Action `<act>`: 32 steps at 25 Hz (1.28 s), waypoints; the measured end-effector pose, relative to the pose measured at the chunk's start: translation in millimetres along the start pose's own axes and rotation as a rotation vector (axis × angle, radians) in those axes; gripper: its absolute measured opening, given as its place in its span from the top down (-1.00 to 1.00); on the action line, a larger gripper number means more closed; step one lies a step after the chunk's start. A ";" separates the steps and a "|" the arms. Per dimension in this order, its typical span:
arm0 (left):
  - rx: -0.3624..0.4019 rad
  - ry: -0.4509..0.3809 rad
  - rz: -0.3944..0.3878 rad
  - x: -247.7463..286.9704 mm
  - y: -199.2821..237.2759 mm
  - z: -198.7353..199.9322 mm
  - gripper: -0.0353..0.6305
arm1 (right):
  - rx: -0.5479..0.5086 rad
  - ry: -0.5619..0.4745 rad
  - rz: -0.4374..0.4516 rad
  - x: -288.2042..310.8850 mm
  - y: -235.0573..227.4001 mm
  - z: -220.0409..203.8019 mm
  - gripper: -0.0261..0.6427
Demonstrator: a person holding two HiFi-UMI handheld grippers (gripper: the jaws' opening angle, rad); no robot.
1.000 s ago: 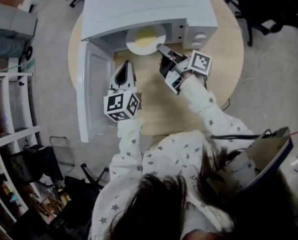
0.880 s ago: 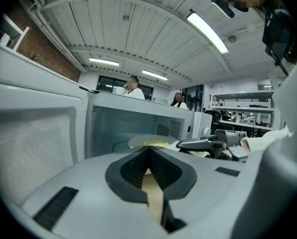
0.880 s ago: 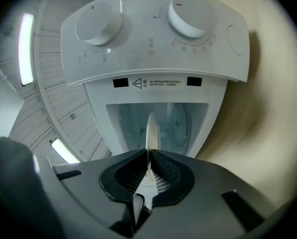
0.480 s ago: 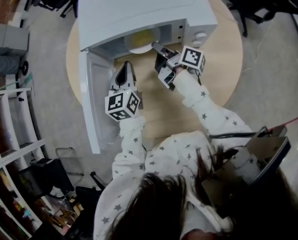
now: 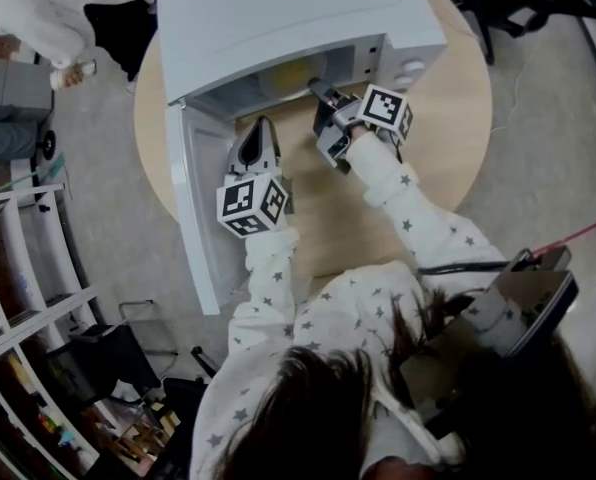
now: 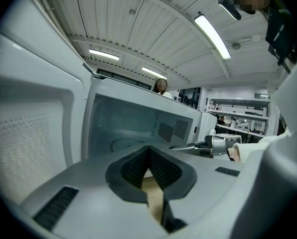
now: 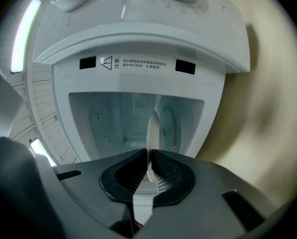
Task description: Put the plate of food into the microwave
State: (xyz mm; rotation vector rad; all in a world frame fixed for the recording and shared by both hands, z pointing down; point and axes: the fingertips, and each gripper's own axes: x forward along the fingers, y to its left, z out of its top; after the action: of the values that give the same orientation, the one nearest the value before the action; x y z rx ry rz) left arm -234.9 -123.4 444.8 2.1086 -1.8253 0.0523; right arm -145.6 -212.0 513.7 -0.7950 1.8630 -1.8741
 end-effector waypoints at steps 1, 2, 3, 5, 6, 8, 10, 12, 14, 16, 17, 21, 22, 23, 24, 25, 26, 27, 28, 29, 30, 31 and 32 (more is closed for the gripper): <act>0.001 0.001 -0.003 1.1 -0.4 0.6 0.89 | 0.000 -0.004 -0.003 0.8 -0.5 1.2 0.87; 0.002 0.001 -0.004 1.6 -0.9 0.8 0.89 | -0.001 -0.006 -0.006 1.2 -1.0 2.1 0.87; 0.002 0.001 -0.004 1.7 -1.5 0.8 0.89 | -0.002 -0.006 -0.009 1.3 -1.8 2.4 0.87; 0.002 0.001 -0.002 1.2 -1.6 0.1 0.89 | -0.001 -0.006 -0.018 1.0 -4.2 1.8 0.87; 0.001 0.001 -0.001 1.2 -0.9 0.0 0.89 | 0.001 -0.007 -0.022 1.3 -5.0 1.4 0.87; -0.002 0.002 -0.001 1.5 1.1 0.7 0.89 | 0.000 -0.009 -0.031 3.2 -5.0 0.6 0.87; -0.005 0.002 0.000 2.4 3.3 1.9 0.89 | -0.014 -0.009 -0.042 6.5 -3.7 0.0 0.87; -0.007 0.004 -0.001 3.3 4.4 2.3 0.89 | -0.033 -0.009 -0.057 9.0 -3.2 0.2 0.87; -0.006 0.006 -0.003 3.2 3.3 3.1 0.89 | -0.053 -0.012 -0.078 9.2 -2.9 1.2 0.87; -0.004 0.007 -0.004 3.4 2.6 3.6 0.89 | -0.069 -0.006 -0.098 10.0 -4.0 1.3 0.87; -0.004 0.008 -0.004 4.1 2.7 3.2 0.89 | -0.078 0.001 -0.106 11.2 -5.6 1.1 0.87; -0.003 0.010 -0.004 6.2 3.7 1.9 0.89 | -0.137 0.029 -0.162 14.1 -13.1 -0.2 0.87; -0.003 0.010 -0.005 5.9 3.8 2.2 0.89 | -0.152 0.032 -0.173 14.2 -13.8 -0.3 0.87; -0.003 0.011 -0.005 5.7 3.6 2.0 0.89 | -0.161 0.034 -0.178 14.3 -14.4 0.0 0.87; -0.004 0.011 -0.004 5.6 3.3 1.5 0.89 | -0.167 0.040 -0.179 14.6 -14.9 0.2 0.70; -0.005 0.011 -0.004 5.5 2.7 1.1 0.89 | -0.170 0.047 -0.178 14.9 -14.9 0.3 0.59; -0.005 0.010 -0.004 5.0 1.8 1.1 0.89 | -0.178 0.055 -0.176 15.0 -13.9 0.5 0.59; -0.004 0.008 -0.005 4.2 0.8 1.5 0.89 | -0.194 0.063 -0.179 15.1 -12.1 0.7 0.49; -0.004 0.007 -0.006 3.6 0.1 2.1 0.89 | -0.219 0.072 -0.188 15.4 -10.1 1.0 0.42; -0.004 0.007 -0.007 3.4 0.1 2.3 0.89 | -0.245 0.081 -0.201 16.3 -8.9 1.4 0.42; -0.005 0.008 -0.008 3.8 0.8 2.0 0.89 | -0.265 0.092 -0.216 18.2 -8.8 1.8 0.41; -0.006 0.009 -0.008 4.9 2.2 1.2 0.89 | -0.278 0.105 -0.230 20.7 -9.7 2.0 0.39; -0.008 0.011 -0.008 6.2 3.8 0.2 0.89 | -0.289 0.123 -0.241 23.5 -11.3 1.5 0.39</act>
State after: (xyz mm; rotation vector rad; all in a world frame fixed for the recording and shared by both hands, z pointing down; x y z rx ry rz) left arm -237.6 -129.7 447.1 2.1067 -1.8077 0.0540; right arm -161.4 -227.4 527.8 -1.0619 2.2360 -1.8513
